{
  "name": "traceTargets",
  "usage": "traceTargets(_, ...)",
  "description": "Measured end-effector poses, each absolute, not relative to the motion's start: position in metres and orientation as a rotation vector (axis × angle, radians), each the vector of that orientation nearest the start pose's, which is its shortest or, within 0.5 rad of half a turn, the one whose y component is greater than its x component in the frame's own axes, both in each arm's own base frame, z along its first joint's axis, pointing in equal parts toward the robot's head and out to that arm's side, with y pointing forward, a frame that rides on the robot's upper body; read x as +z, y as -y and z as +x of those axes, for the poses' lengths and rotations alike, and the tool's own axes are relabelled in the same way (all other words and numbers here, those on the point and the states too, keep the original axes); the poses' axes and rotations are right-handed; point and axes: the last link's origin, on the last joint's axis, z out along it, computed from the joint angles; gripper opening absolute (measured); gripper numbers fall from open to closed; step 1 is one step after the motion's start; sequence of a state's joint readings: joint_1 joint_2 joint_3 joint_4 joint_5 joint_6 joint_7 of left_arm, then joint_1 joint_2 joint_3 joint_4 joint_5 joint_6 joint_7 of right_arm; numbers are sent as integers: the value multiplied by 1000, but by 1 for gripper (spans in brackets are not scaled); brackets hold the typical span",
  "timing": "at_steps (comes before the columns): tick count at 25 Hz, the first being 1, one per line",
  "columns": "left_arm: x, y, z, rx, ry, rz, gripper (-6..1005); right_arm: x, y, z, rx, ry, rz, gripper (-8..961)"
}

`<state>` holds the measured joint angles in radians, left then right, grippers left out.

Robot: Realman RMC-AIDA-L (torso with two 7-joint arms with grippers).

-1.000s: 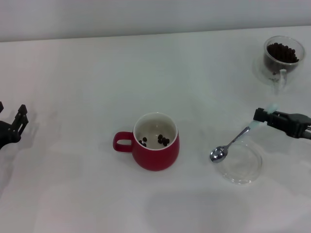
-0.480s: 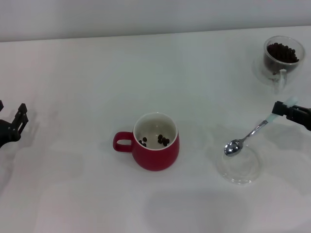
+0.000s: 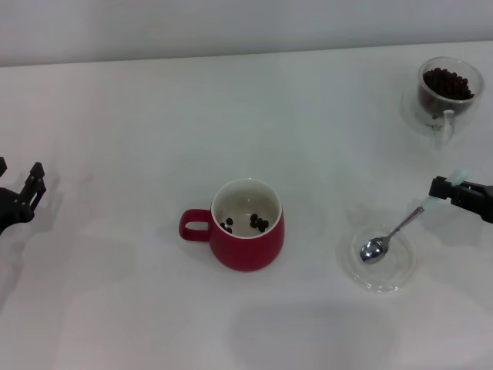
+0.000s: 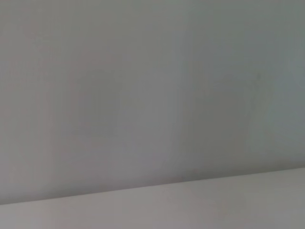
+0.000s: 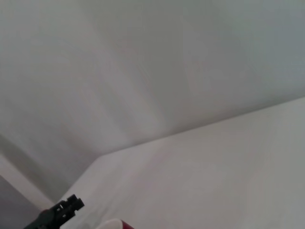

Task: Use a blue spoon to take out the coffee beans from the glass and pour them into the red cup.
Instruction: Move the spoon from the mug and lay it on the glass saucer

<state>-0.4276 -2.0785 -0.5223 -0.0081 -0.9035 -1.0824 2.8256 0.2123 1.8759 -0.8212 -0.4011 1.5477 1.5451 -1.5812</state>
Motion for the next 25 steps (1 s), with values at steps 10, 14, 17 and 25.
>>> traceTargets(10, -37, -305, -362, -520, 646, -1846, 590, 49, -243, 377, 858, -1330, -2240, 191)
traceTargets(14, -37, -305, -362, -519, 646, -1846, 590, 48, -243, 379, 849, -1341, -2229, 191)
traceTargets(17, -36, -305, -362, -518, 646, -1846, 590, 48, -243, 379, 849, -1348, -2226, 192)
traceTargets(25, -36, -305, -363, -517, 647, -1844, 591, 45, -244, 379, 848, -1356, -2219, 238)
